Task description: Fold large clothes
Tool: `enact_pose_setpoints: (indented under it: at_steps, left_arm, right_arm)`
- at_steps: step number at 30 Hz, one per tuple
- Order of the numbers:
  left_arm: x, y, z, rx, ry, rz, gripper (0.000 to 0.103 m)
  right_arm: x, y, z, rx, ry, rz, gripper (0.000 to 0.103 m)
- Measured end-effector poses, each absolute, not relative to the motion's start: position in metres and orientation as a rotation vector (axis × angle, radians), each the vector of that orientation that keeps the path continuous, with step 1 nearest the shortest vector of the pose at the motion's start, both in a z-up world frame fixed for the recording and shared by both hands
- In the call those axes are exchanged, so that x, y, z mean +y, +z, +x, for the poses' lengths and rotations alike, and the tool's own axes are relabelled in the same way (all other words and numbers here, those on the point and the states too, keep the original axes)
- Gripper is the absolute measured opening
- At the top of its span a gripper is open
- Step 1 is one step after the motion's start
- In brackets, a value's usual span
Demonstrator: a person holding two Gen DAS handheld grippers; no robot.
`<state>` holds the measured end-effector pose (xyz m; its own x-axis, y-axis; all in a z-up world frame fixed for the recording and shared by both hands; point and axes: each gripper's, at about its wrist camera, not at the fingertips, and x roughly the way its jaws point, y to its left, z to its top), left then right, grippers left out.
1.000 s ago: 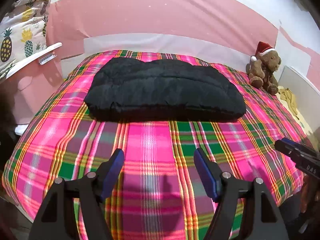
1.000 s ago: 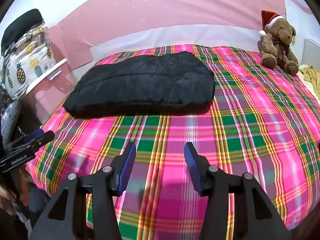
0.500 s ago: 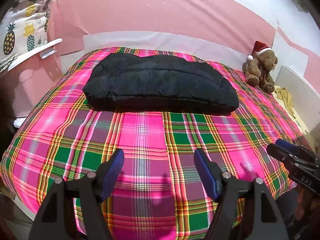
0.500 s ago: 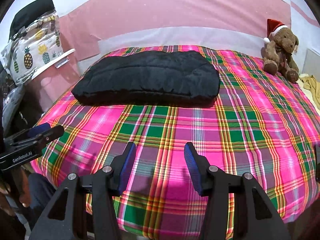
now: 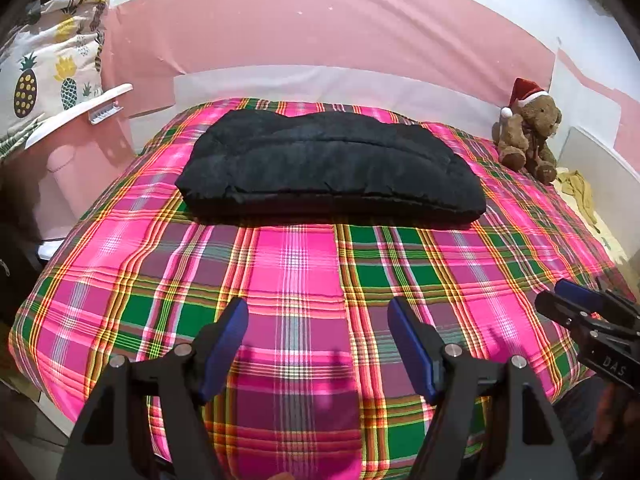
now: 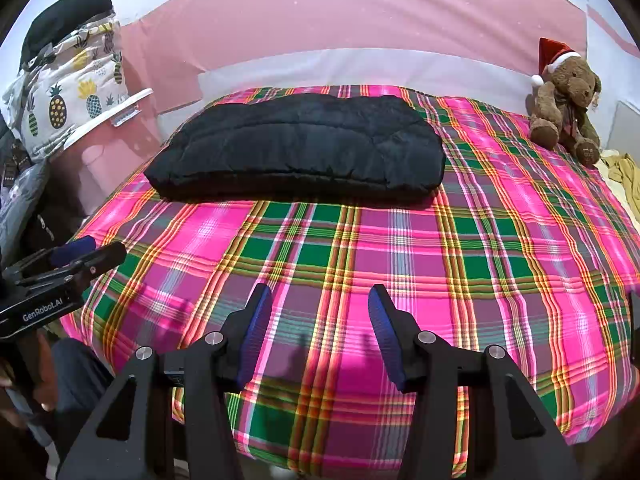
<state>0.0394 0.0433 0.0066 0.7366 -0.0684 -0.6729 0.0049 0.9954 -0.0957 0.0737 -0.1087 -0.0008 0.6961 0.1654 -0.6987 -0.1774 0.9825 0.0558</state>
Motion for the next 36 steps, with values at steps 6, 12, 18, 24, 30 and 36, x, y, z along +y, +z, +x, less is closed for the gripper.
enact_pose_setpoints:
  at_steps: [6, 12, 18, 24, 30, 36]
  left_arm:
    - [0.0445, 0.006, 0.0385, 0.744, -0.038, -0.093, 0.074]
    - [0.0437, 0.005, 0.0377, 0.75, -0.037, -0.091, 0.074]
    - [0.0417, 0.0033, 0.0372, 0.757, -0.031, -0.088, 0.074]
    - [0.0418, 0.0027, 0.0362, 0.76, -0.027, -0.088, 0.074]
    - [0.0405, 0.0028, 0.0355, 0.761, -0.025, -0.086, 0.074]
    - [0.0367, 0.0013, 0.0347, 0.764, -0.014, -0.068, 0.074]
  right_arm:
    - [-0.1084, -0.0008, 0.0737, 0.777, 0.19, -0.017, 0.051]
    - [-0.108, -0.0017, 0.0739, 0.782, 0.191, -0.017, 0.051]
    - [-0.1079, -0.0029, 0.0731, 0.785, 0.193, -0.019, 0.051]
    - [-0.1085, -0.0031, 0.0716, 0.783, 0.192, -0.022, 0.051]
    - [-0.1084, -0.0024, 0.0709, 0.783, 0.192, -0.024, 0.051]
    - [-0.108, -0.0024, 0.07, 0.787, 0.192, -0.026, 0.051]
